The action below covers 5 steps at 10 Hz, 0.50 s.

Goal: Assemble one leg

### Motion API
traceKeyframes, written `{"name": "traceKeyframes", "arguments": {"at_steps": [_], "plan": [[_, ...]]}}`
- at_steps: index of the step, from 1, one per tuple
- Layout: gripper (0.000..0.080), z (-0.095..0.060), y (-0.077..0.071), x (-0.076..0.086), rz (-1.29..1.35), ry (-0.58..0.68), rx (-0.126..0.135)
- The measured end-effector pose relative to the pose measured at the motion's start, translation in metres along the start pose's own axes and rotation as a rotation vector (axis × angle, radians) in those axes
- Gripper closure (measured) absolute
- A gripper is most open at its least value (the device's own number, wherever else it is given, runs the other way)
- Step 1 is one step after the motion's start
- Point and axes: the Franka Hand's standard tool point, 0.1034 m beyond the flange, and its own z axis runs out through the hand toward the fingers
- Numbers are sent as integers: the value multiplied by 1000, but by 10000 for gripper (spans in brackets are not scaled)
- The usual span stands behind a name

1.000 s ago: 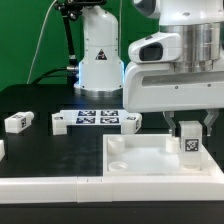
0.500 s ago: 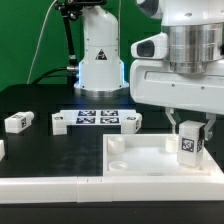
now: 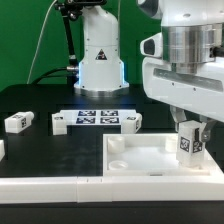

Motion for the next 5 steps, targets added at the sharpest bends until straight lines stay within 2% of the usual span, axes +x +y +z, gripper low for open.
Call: {"name": "traceKeyframes", "arguments": {"at_steps": [2,3,4,5], "plan": [[507,0,0,-1,-61,0,-2],[296,1,0,-5,-83,-1,-5],[296,2,0,-6,-148,-2,-9],[182,2,1,-8,-293,-9,-21]]}}
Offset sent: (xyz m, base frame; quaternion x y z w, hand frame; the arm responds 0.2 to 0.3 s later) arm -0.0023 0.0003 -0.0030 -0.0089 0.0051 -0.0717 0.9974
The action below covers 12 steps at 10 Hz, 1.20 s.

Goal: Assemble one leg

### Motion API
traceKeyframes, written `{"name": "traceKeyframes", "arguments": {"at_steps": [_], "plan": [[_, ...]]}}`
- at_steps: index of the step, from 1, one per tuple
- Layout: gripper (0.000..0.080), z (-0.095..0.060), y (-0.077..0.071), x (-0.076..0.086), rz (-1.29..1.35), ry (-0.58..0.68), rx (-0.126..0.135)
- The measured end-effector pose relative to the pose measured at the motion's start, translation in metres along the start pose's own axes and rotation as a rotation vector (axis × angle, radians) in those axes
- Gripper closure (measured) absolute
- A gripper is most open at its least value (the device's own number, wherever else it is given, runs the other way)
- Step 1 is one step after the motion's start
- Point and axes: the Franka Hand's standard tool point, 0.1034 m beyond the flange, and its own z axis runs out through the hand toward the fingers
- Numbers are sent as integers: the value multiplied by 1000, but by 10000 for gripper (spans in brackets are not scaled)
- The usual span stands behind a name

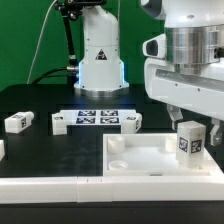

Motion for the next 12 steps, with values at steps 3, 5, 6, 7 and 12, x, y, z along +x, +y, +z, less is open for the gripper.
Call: {"name": "traceKeyframes", "arguments": {"at_steps": [3,5,6,7,12], "plan": [[151,0,1,3,-370,1,1],[151,-1,-1,6,-620,3,1],[151,-2,-3,5,-748,1,-1],[151,-3,-5,4,-821,6,-7],[178,-4,-6,7,-1171,26,-15]]}}
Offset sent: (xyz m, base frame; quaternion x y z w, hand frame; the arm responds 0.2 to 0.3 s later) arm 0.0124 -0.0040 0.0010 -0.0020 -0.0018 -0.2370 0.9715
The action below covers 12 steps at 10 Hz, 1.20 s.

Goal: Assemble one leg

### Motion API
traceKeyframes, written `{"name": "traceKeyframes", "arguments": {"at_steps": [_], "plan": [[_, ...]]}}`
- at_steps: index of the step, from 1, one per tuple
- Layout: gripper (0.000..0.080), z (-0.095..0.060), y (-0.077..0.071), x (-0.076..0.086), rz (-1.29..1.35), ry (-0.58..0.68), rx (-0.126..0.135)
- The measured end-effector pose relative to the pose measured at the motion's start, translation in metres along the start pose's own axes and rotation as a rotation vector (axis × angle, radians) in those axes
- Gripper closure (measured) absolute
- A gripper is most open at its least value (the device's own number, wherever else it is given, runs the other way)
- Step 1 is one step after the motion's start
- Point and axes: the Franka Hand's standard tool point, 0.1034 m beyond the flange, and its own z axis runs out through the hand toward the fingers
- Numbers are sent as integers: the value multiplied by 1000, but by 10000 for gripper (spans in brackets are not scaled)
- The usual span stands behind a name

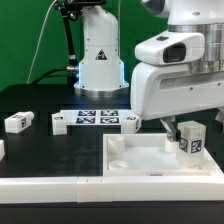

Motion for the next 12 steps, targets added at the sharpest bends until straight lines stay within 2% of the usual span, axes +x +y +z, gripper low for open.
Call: {"name": "traceKeyframes", "arguments": {"at_steps": [1,2,3,6,8,12], "plan": [[357,0,0,0,0,0,0],[357,0,0,0,0,0,-1],[505,0,4,-1,3,0,-4],[505,0,5,-1,70,-1,2],[505,2,7,-4,344,5,17],[505,2,11,-5,799,16,23]]}}
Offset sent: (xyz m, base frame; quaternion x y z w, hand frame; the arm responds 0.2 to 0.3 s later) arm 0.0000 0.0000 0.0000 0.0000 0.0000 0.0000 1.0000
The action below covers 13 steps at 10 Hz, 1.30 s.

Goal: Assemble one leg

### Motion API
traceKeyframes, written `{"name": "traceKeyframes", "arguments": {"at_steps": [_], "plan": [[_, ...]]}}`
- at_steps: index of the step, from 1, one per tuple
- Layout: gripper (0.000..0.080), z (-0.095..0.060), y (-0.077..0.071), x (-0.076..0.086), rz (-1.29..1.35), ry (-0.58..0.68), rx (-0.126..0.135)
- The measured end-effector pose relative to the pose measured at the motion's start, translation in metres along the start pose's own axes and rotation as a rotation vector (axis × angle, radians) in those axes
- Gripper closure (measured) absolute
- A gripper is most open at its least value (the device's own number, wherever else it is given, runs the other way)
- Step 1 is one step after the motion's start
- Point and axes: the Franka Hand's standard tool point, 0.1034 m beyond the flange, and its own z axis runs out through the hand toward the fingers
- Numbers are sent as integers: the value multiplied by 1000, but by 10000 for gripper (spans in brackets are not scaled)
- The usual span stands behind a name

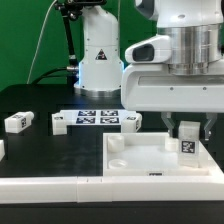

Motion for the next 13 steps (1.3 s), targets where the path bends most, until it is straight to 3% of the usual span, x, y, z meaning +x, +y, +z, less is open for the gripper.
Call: {"name": "traceKeyframes", "arguments": {"at_steps": [4,8,9,10,11,13], "plan": [[505,1,-1,-3,468,10,-12],[505,1,-4,-3,742,9,4],[425,1,-4,-3,727,8,4],[243,1,-5,-3,696,12,9],[243,2,-6,-2,691,20,21],[155,3,-6,-4,493,18,13]]}}
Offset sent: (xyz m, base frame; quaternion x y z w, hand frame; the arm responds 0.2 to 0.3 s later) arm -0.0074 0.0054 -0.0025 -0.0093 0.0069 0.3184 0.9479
